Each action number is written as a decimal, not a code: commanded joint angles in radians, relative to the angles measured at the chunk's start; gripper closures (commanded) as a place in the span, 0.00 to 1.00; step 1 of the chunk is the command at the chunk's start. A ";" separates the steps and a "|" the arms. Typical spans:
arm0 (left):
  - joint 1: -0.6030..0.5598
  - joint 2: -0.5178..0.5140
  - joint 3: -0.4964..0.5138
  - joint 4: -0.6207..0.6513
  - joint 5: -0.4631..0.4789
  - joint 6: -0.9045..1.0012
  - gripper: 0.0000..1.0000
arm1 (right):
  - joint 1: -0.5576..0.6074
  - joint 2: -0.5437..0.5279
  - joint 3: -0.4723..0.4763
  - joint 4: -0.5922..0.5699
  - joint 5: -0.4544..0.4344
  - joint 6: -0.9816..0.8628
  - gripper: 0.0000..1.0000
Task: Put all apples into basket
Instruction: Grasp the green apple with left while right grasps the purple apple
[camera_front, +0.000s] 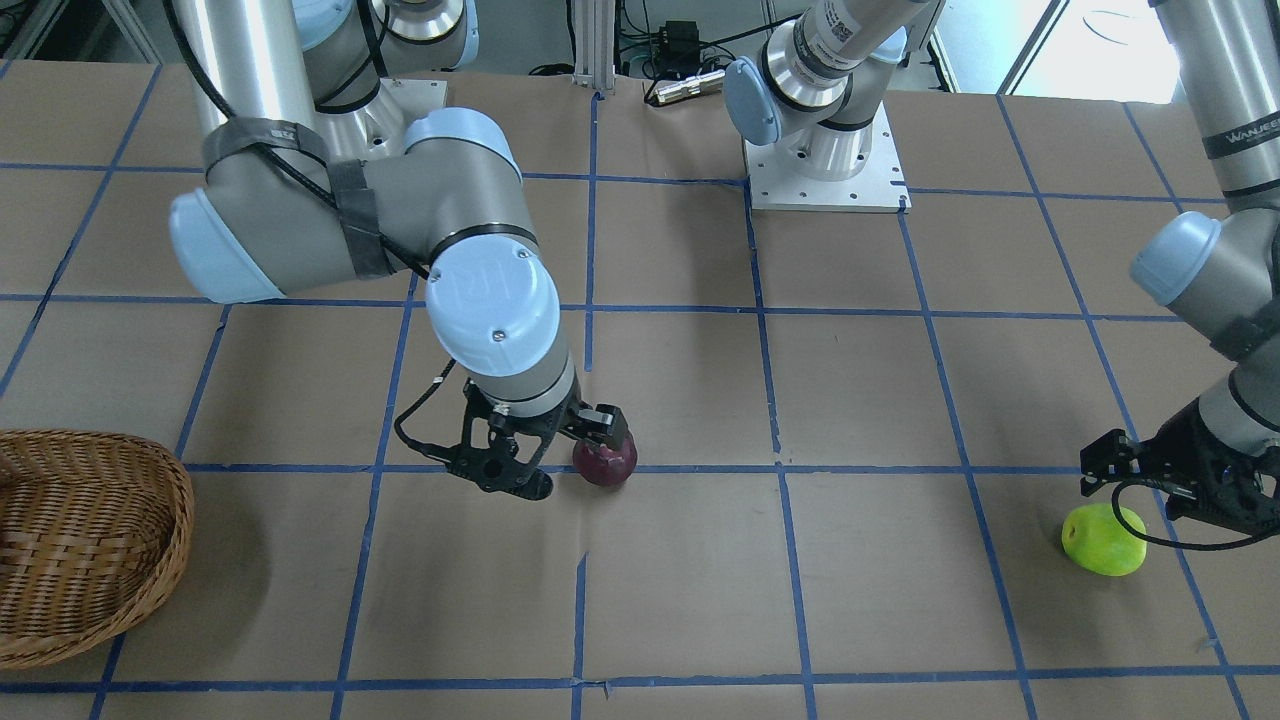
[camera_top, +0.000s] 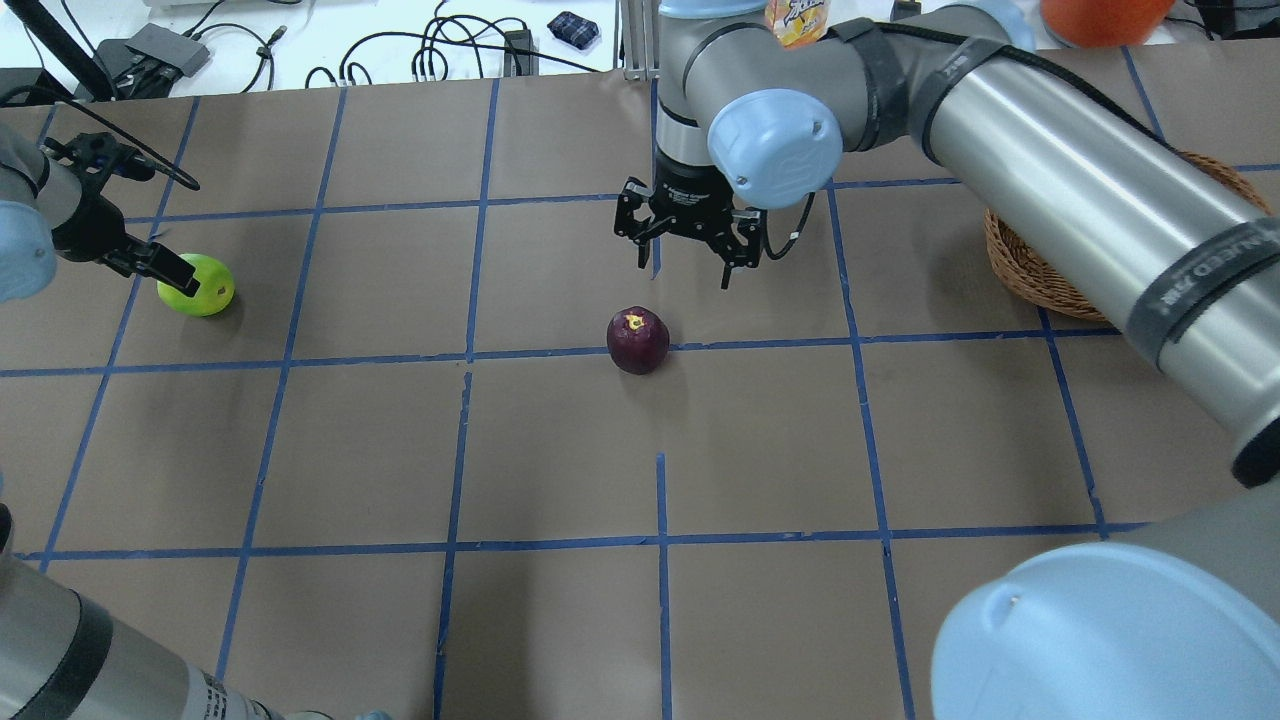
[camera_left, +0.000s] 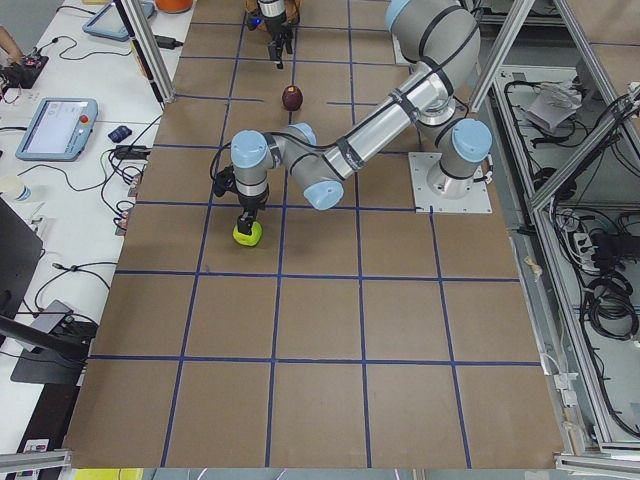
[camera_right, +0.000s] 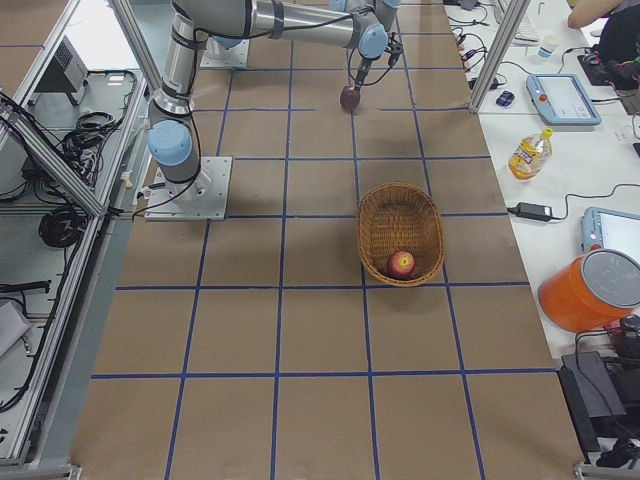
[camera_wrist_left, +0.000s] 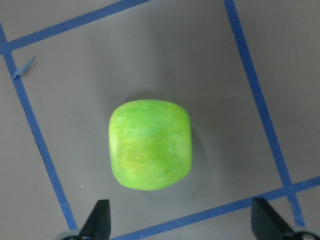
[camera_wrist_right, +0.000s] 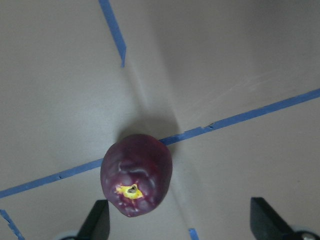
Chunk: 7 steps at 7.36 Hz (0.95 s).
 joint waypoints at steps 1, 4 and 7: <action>0.003 -0.085 -0.008 0.131 -0.010 0.008 0.00 | 0.041 0.055 0.001 -0.054 0.008 0.024 0.00; -0.020 -0.090 -0.008 0.233 -0.004 -0.003 1.00 | 0.043 0.095 -0.002 -0.058 0.014 0.018 0.00; -0.164 0.096 -0.010 -0.058 -0.005 -0.287 1.00 | 0.043 0.141 -0.001 -0.071 0.016 0.010 0.00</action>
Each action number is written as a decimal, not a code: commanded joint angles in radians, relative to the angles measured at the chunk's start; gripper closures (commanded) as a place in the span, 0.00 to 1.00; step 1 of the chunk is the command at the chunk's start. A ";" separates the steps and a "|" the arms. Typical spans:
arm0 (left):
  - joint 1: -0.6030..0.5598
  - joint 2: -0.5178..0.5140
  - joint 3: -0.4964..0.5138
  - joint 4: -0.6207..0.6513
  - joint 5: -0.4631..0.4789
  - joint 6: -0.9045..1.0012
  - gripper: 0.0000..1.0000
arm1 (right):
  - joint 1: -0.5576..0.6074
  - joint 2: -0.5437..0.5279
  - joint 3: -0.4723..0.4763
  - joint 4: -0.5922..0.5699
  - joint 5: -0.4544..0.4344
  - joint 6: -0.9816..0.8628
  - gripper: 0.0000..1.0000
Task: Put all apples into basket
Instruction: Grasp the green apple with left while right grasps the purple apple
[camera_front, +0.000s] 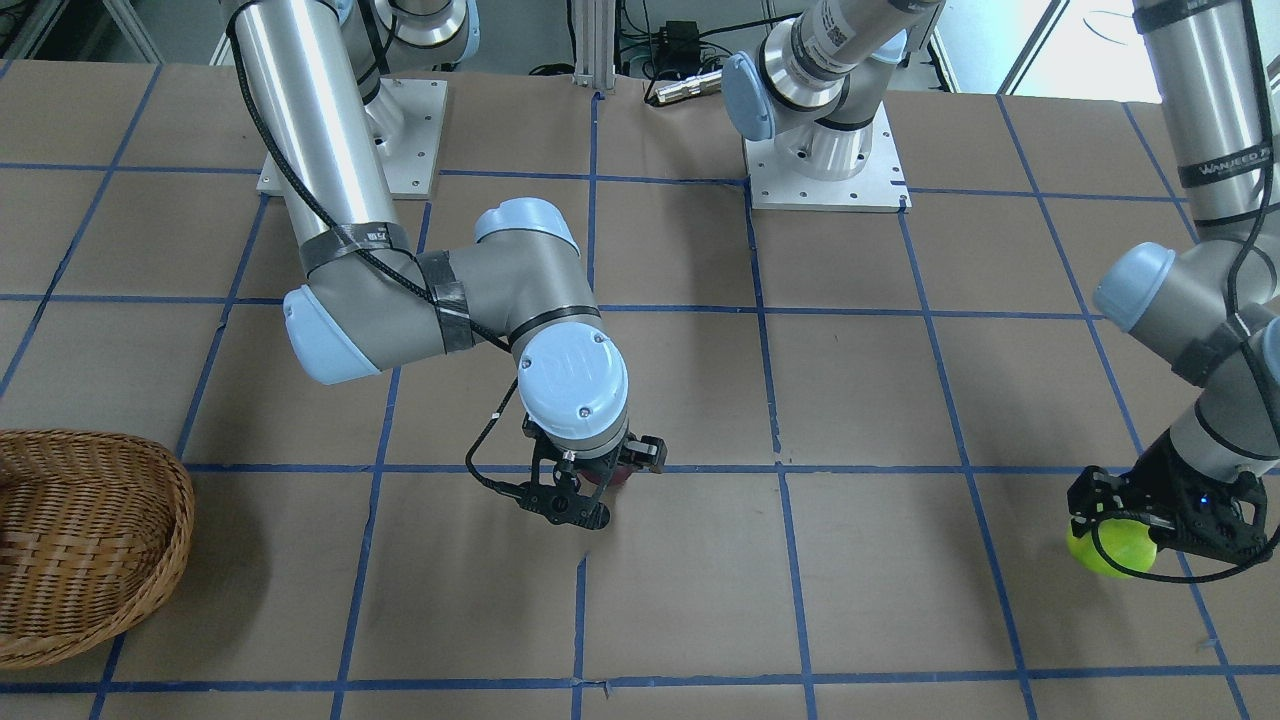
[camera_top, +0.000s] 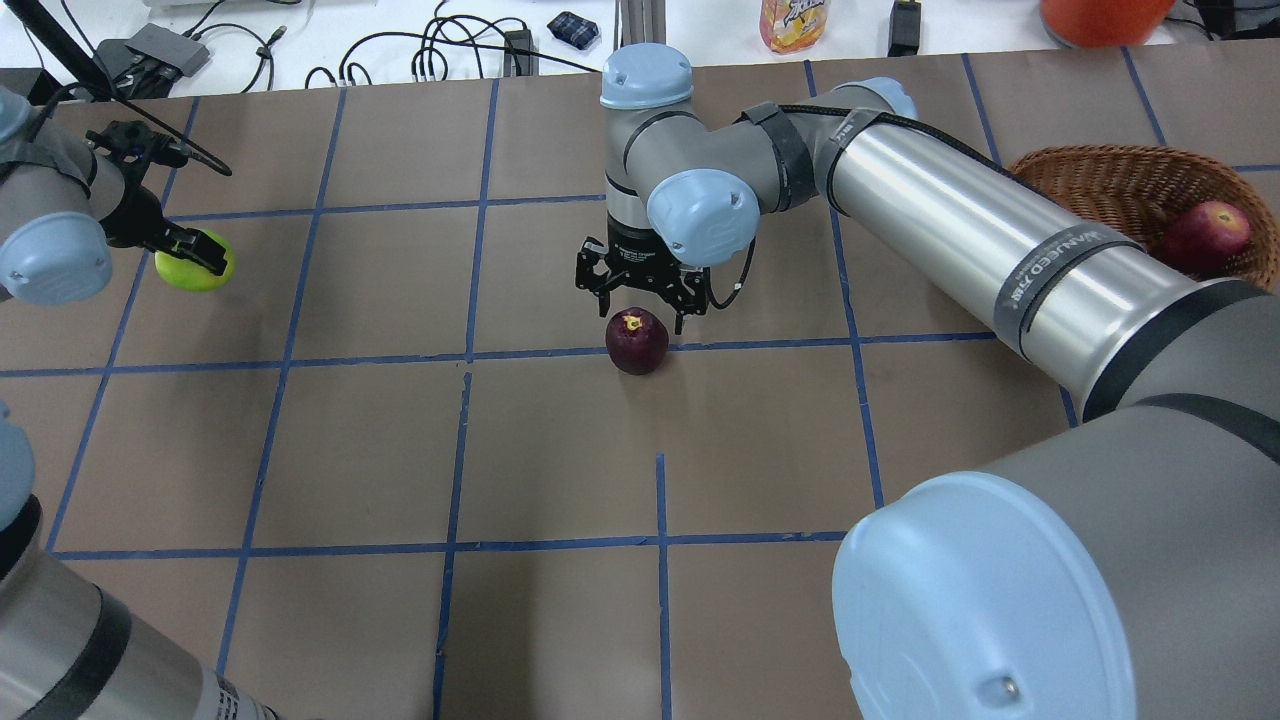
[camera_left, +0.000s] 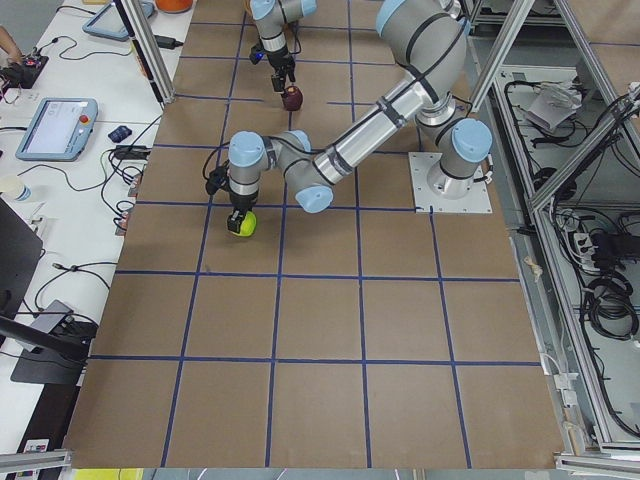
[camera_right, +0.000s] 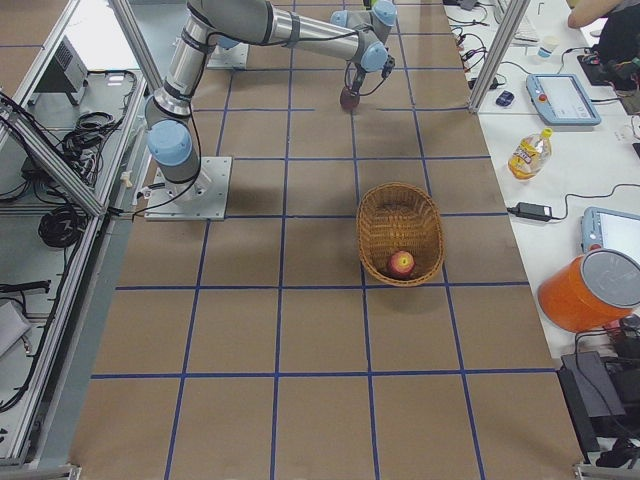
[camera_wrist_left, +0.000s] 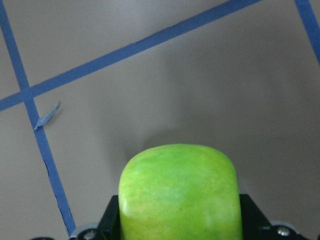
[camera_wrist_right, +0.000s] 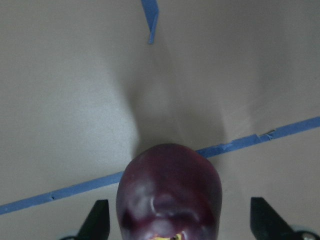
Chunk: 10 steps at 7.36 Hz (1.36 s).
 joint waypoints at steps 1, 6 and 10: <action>-0.202 0.108 -0.068 -0.099 -0.003 -0.307 1.00 | 0.009 0.031 0.000 -0.009 0.001 0.001 0.00; -0.443 0.136 -0.112 -0.040 -0.006 -0.735 1.00 | 0.016 0.040 0.002 -0.032 -0.016 0.001 1.00; -0.482 0.078 -0.077 0.008 -0.153 -0.986 1.00 | -0.292 -0.172 0.005 0.234 -0.033 -0.198 1.00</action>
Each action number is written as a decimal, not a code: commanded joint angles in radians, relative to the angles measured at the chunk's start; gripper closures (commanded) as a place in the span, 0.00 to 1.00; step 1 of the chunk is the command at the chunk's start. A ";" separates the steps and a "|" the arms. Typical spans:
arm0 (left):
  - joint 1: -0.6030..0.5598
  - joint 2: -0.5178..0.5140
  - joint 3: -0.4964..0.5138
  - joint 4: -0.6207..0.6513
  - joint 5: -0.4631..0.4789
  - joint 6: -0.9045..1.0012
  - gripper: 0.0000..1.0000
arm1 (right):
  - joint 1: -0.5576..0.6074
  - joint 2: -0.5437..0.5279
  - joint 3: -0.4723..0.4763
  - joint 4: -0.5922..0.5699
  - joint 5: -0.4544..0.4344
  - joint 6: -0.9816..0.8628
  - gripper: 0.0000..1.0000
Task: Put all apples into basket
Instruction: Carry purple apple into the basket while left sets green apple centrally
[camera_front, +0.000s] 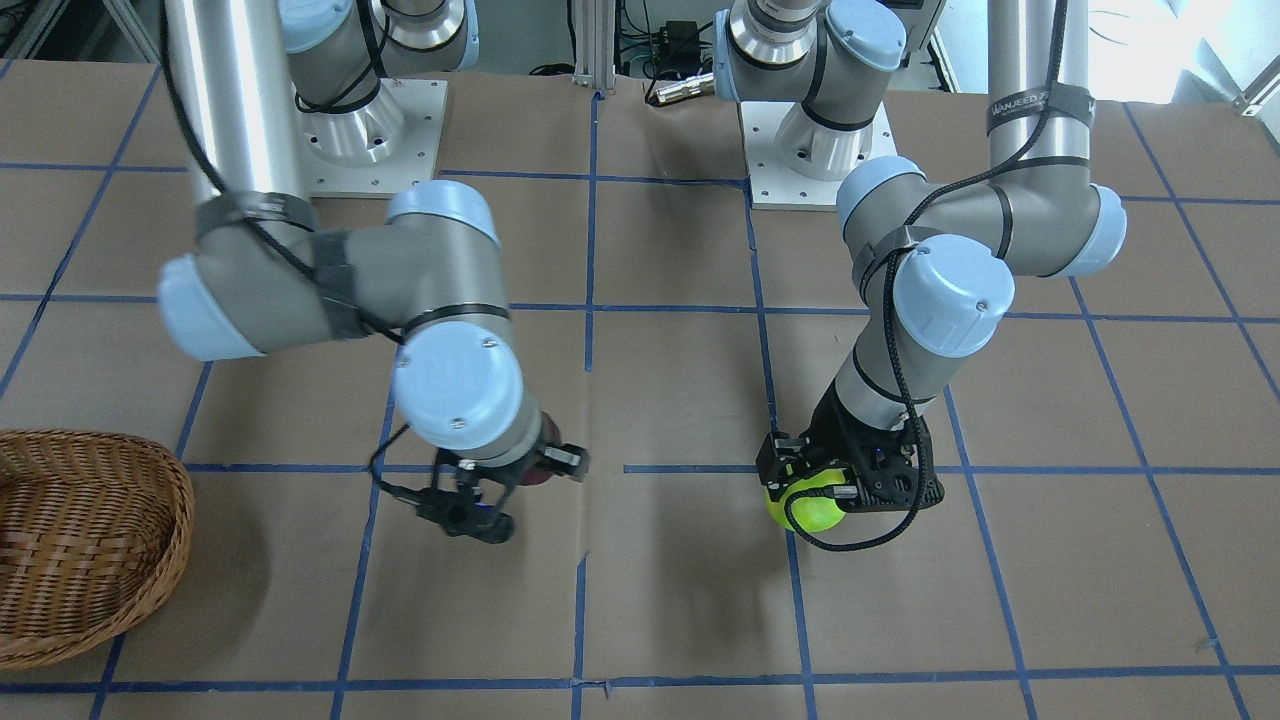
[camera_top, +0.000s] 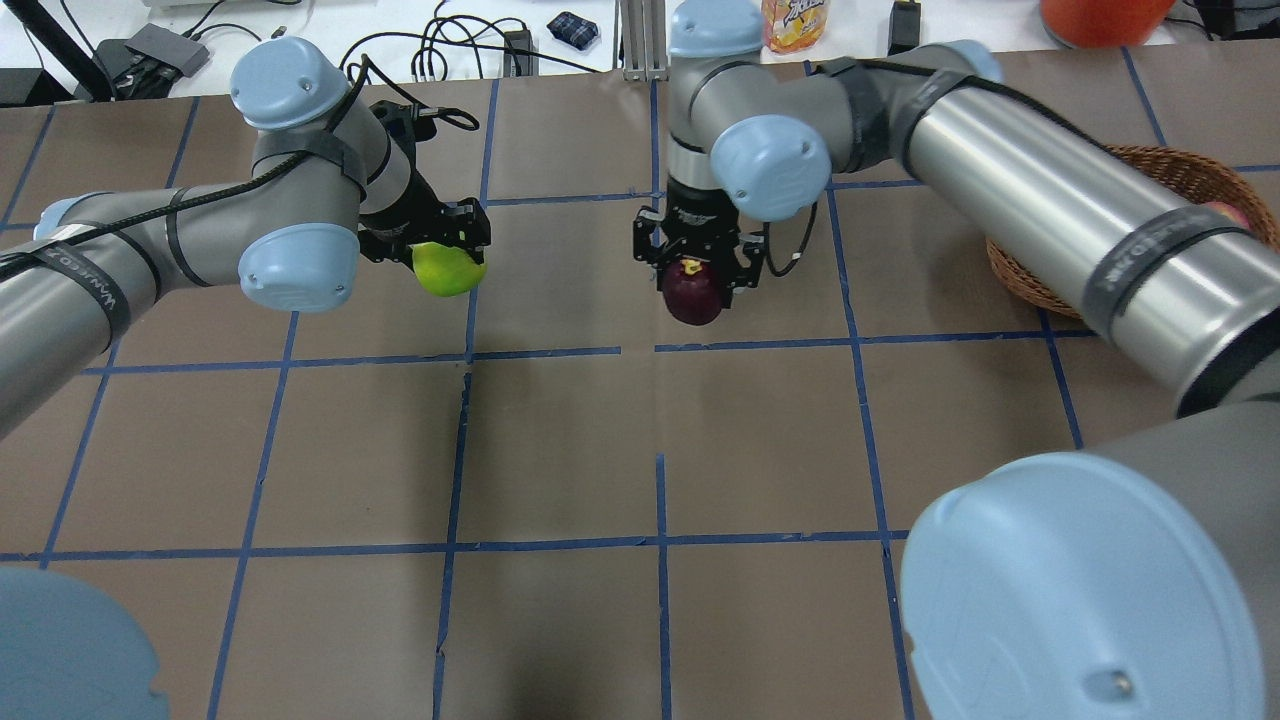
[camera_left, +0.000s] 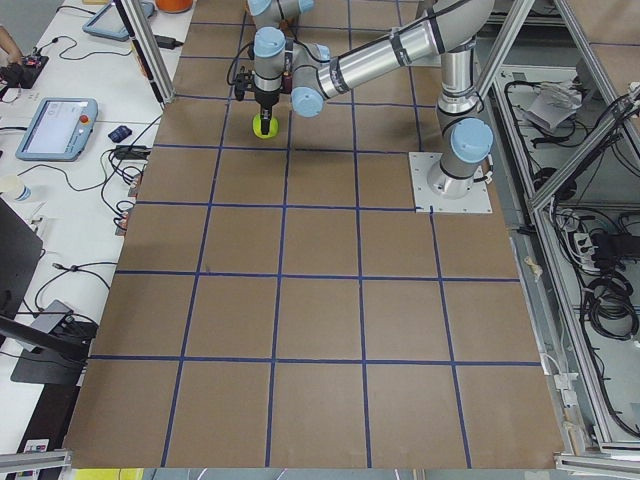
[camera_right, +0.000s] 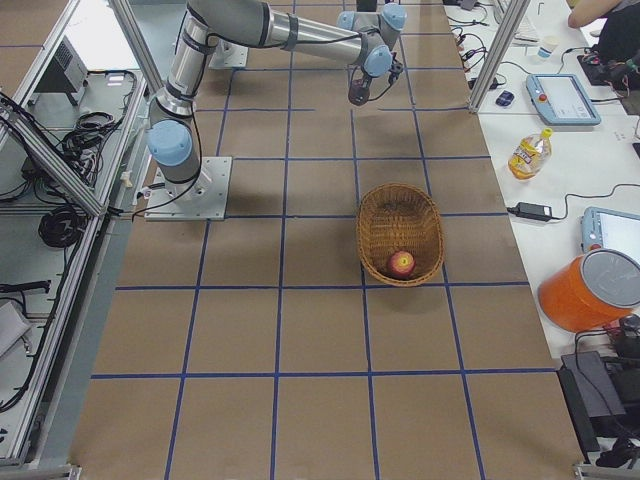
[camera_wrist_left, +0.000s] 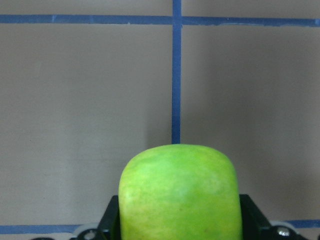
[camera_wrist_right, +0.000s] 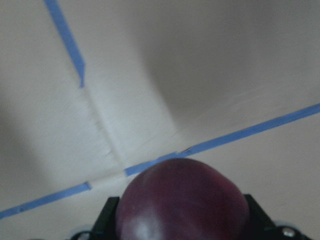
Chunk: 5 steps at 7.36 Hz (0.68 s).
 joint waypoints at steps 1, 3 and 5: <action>-0.123 -0.059 0.039 0.088 -0.116 -0.216 1.00 | -0.244 -0.105 -0.010 0.144 -0.050 -0.230 1.00; -0.281 -0.144 0.063 0.140 -0.067 -0.332 1.00 | -0.387 -0.108 -0.039 0.139 -0.180 -0.419 1.00; -0.386 -0.151 0.028 0.131 0.008 -0.344 1.00 | -0.467 -0.084 -0.048 0.038 -0.237 -0.644 1.00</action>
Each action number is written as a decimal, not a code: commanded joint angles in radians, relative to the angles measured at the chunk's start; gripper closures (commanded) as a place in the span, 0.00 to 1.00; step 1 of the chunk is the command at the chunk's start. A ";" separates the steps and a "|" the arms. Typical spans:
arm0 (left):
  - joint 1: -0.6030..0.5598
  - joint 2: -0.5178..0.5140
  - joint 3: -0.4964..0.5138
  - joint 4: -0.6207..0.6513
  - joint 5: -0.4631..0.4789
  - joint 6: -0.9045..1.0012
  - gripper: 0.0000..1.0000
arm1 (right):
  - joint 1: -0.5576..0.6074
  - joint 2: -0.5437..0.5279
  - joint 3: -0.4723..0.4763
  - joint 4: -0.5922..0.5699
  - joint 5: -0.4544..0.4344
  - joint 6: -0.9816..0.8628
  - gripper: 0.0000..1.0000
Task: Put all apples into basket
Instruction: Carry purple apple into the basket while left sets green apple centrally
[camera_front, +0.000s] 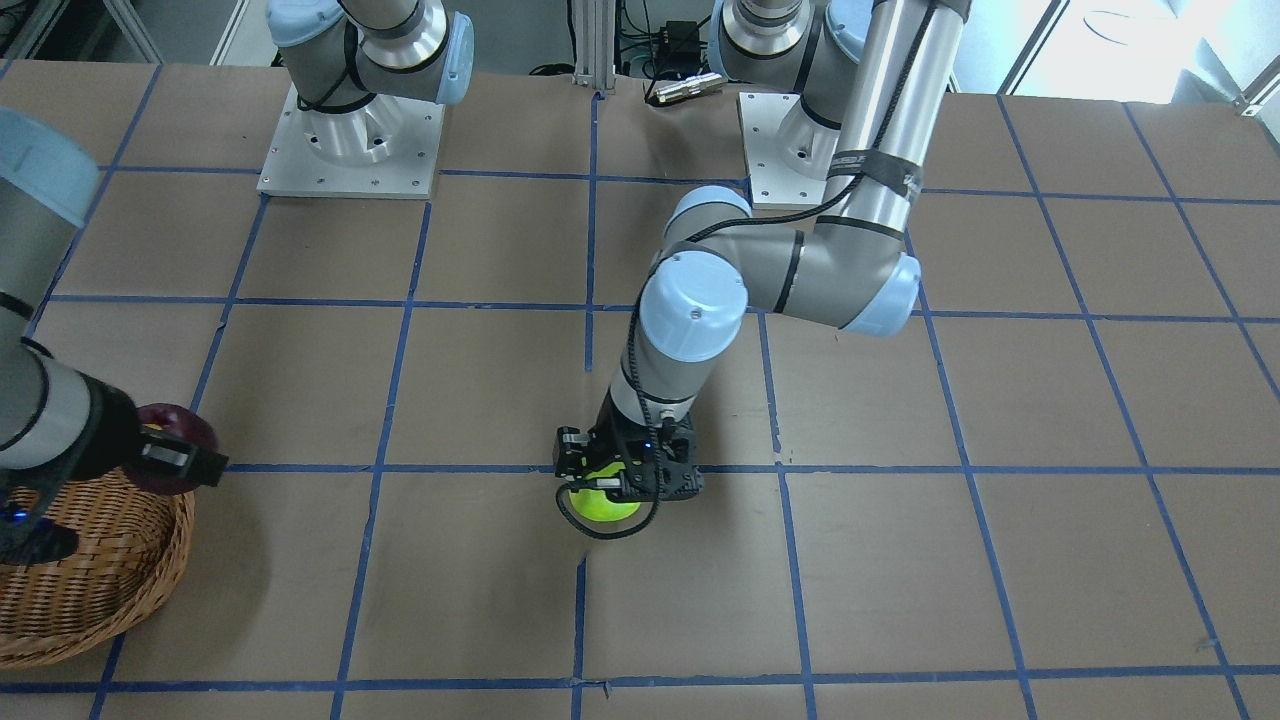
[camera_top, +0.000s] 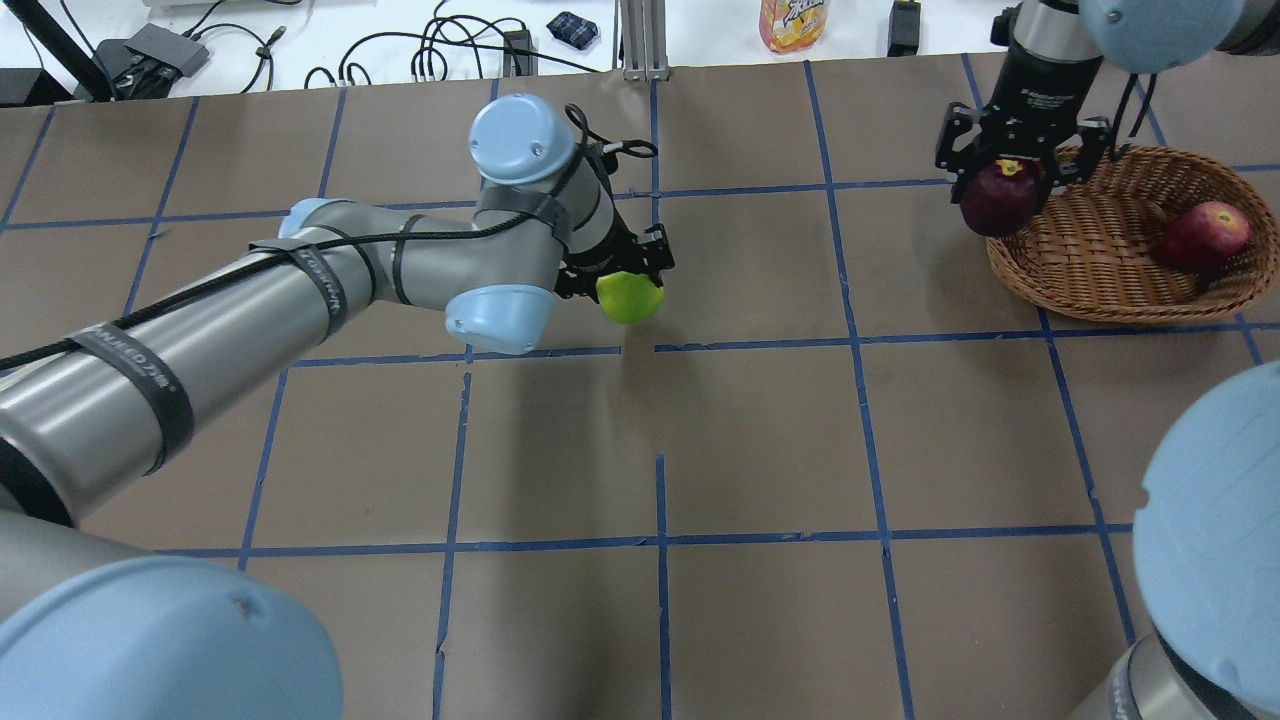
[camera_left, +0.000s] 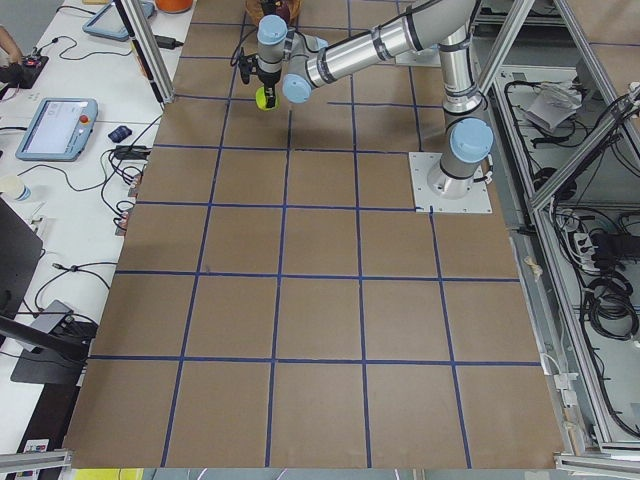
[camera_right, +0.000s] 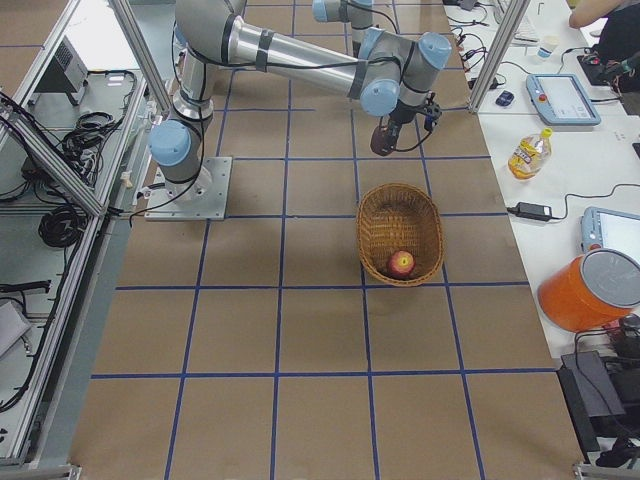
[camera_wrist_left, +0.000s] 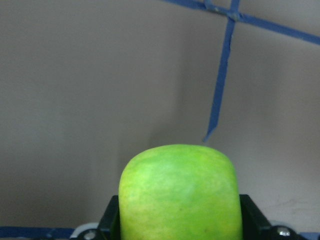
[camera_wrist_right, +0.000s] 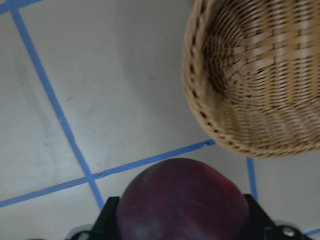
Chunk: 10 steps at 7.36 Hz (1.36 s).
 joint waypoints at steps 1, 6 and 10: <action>-0.074 0.010 -0.065 -0.003 0.038 -0.005 0.85 | -0.106 0.037 -0.012 -0.090 -0.061 -0.217 1.00; -0.013 0.172 -0.084 -0.043 0.092 0.075 0.00 | -0.233 0.180 -0.006 -0.247 -0.059 -0.422 1.00; 0.084 0.503 0.003 -0.651 0.213 0.344 0.00 | -0.235 0.228 0.006 -0.294 -0.072 -0.409 0.13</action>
